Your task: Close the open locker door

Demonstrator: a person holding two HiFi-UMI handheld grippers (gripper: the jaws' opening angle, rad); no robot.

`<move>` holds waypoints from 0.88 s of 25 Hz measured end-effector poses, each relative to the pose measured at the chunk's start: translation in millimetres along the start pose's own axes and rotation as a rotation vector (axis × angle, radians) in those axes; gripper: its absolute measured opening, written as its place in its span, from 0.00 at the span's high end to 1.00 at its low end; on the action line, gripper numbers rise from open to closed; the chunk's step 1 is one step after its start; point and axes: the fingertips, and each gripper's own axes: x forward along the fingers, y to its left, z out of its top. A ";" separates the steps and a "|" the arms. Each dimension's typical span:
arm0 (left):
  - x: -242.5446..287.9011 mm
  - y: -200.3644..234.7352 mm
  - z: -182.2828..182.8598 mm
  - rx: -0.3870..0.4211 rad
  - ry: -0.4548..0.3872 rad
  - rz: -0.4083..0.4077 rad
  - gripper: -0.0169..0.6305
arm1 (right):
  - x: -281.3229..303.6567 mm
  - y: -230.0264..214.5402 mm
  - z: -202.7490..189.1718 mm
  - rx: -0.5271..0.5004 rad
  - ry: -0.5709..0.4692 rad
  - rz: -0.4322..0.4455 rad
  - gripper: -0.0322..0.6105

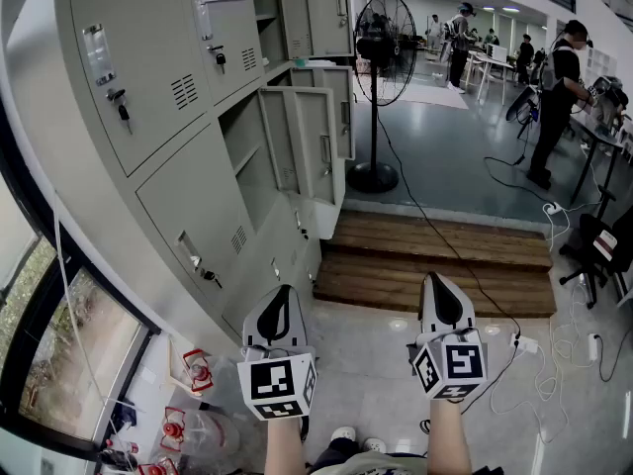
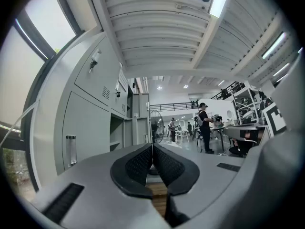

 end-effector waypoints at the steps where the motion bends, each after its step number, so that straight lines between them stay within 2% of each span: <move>1: 0.7 1.2 -0.2 -0.001 0.001 0.002 0.96 | 1.0 -0.2 -0.7 0.001 0.002 0.000 0.96; 15: 21.6 17.4 -6.1 -0.013 0.000 -0.008 0.96 | 25.5 9.5 -6.4 -0.003 -0.003 0.006 0.95; 17: 26.6 20.9 -8.7 -0.015 0.001 -0.013 0.96 | 31.3 14.1 -6.1 0.006 -0.015 0.018 0.81; 21: 36.4 30.3 -12.4 -0.017 0.000 -0.021 0.96 | 44.3 24.5 -8.4 0.010 -0.026 0.027 0.81; 22: 38.8 32.9 -13.2 -0.017 -0.001 -0.022 0.96 | 47.9 28.6 -10.0 0.011 -0.024 0.037 0.76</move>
